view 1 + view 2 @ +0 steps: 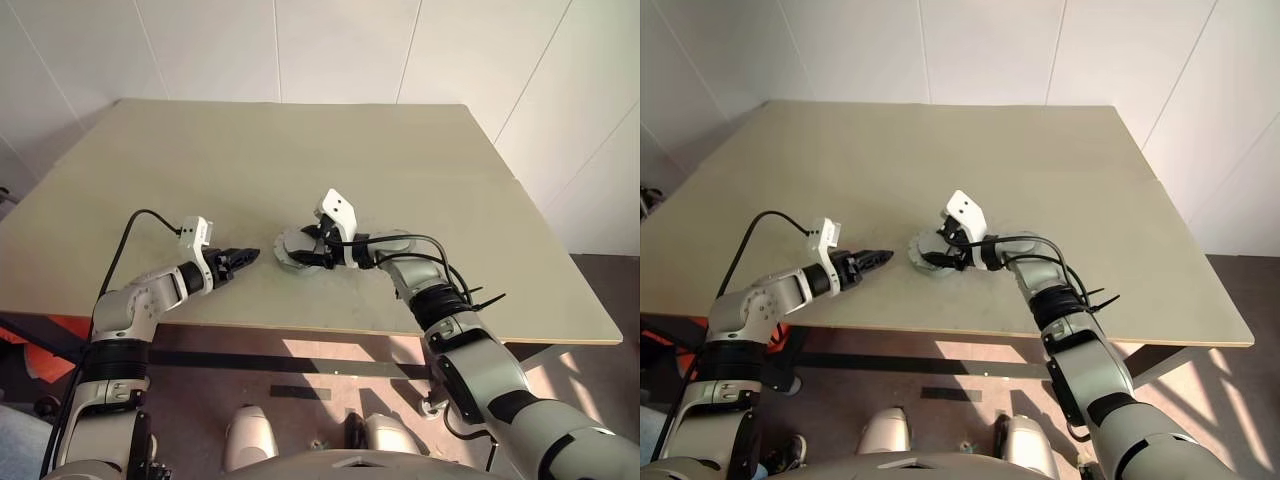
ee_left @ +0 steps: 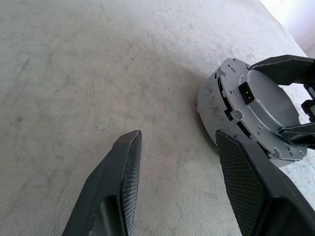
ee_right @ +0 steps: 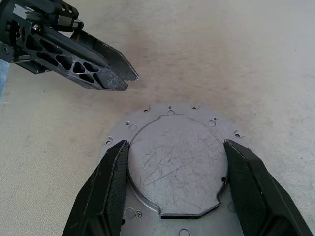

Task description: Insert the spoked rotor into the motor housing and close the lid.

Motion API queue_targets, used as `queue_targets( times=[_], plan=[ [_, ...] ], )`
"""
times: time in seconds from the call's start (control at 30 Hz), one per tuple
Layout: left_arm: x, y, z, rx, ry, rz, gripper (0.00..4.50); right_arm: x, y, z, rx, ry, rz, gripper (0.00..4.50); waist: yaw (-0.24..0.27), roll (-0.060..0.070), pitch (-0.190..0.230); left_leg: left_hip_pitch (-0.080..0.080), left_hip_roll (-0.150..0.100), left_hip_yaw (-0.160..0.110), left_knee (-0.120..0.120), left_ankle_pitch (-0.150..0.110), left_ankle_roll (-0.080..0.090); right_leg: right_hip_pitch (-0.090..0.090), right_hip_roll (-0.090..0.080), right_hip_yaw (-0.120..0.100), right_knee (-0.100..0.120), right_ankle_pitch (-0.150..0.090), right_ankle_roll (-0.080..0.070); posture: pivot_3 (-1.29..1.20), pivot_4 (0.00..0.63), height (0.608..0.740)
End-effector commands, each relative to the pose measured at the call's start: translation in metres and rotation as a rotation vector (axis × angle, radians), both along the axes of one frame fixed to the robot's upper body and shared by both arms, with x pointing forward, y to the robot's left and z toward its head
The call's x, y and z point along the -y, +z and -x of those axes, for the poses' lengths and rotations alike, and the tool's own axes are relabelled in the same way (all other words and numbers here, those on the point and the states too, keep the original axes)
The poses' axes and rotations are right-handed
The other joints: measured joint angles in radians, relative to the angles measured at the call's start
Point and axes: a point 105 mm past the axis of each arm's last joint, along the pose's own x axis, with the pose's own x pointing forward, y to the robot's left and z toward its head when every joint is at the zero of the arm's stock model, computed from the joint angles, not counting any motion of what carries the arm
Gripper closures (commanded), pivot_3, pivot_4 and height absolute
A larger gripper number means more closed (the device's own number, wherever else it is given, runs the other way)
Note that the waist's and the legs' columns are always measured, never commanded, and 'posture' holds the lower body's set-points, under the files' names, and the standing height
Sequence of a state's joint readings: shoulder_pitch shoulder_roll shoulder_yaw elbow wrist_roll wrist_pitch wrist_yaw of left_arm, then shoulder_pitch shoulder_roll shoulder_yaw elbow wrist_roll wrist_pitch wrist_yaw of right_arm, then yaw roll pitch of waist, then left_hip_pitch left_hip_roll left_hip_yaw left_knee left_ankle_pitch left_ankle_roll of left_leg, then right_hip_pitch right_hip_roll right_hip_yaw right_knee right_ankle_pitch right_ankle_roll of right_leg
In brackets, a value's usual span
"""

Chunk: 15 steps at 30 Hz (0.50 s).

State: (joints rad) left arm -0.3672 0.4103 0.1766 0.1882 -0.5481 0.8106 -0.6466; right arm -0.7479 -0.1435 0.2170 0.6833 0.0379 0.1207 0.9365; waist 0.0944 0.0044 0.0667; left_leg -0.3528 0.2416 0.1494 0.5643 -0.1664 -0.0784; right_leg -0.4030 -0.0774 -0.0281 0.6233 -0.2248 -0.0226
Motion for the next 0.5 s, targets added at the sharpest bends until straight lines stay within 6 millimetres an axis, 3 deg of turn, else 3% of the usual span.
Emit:
queue_targets(
  times=[0.03, 0.5],
  plan=[
    [-0.0009, 0.0137, -0.0026, 0.055, 0.000, 0.007, 1.97, -0.0020, 0.0166, -0.0034, 0.030, 0.001, -0.034, 1.58, 0.000, 0.000, 0.000, 0.000, 0.000, 0.000, 0.000, 0.000, 0.000, 0.000, 0.000, 0.000, 0.000, 0.000, 0.000, 0.00, 0.000, 0.740],
    [0.0011, 0.0129, -0.0022, 0.051, -0.006, 0.006, 1.97, 0.0053, 0.0107, -0.0060, 0.042, -0.024, 0.008, 1.58, 0.000, 0.000, 0.000, 0.000, 0.000, 0.000, 0.001, 0.000, 0.000, 0.001, 0.000, 0.000, 0.001, 0.000, 0.000, 0.00, 0.000, 0.740]
  ],
)
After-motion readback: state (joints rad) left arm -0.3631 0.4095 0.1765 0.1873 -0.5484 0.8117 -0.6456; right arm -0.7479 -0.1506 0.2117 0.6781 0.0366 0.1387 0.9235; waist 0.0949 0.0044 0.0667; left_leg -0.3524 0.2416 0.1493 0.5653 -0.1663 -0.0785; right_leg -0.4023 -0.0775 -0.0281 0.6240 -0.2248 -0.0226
